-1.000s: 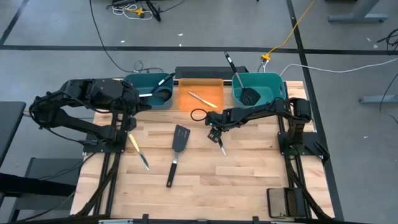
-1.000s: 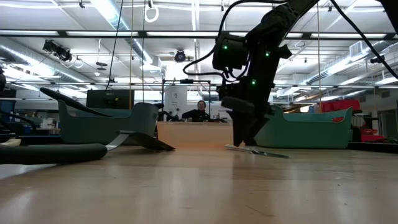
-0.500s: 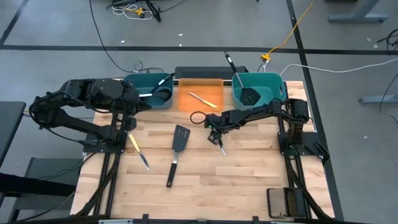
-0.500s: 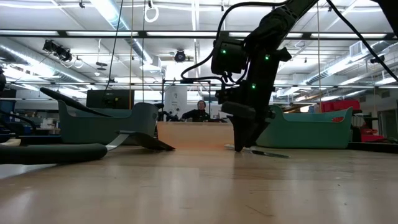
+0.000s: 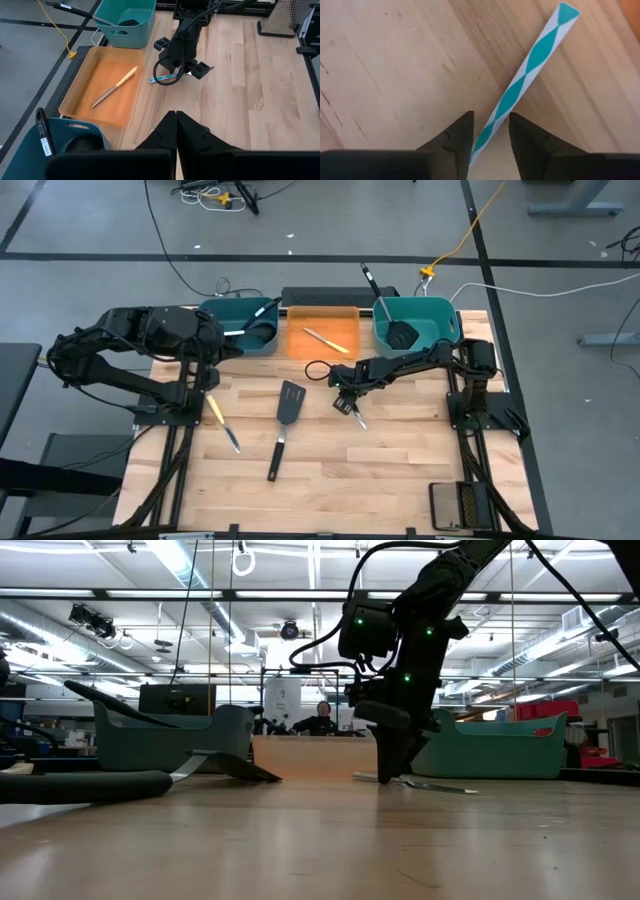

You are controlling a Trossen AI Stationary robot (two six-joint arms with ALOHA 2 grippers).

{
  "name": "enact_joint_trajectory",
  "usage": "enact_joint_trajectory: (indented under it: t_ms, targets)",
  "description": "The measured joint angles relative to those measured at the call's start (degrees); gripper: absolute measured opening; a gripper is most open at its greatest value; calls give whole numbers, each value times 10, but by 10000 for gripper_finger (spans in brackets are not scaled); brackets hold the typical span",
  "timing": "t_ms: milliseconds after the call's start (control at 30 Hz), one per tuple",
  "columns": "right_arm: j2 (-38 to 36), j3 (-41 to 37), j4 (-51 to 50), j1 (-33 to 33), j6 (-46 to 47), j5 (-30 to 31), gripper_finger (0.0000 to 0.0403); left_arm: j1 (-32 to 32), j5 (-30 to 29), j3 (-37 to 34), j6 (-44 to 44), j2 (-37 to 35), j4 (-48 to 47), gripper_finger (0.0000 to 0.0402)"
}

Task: Pick & Place Kitchen Items
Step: Put the white knife into the orange bin

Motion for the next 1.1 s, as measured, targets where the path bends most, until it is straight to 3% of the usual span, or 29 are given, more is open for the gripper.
enact_joint_trajectory:
  t_ms: [633,1100]
  targets:
    - [0,-1,7,0,-1,-13,40,0,0,0,-5,0,0,5]
    - [0,-1,11,0,-7,-19,33,0,2,0,-5,0,0,4]
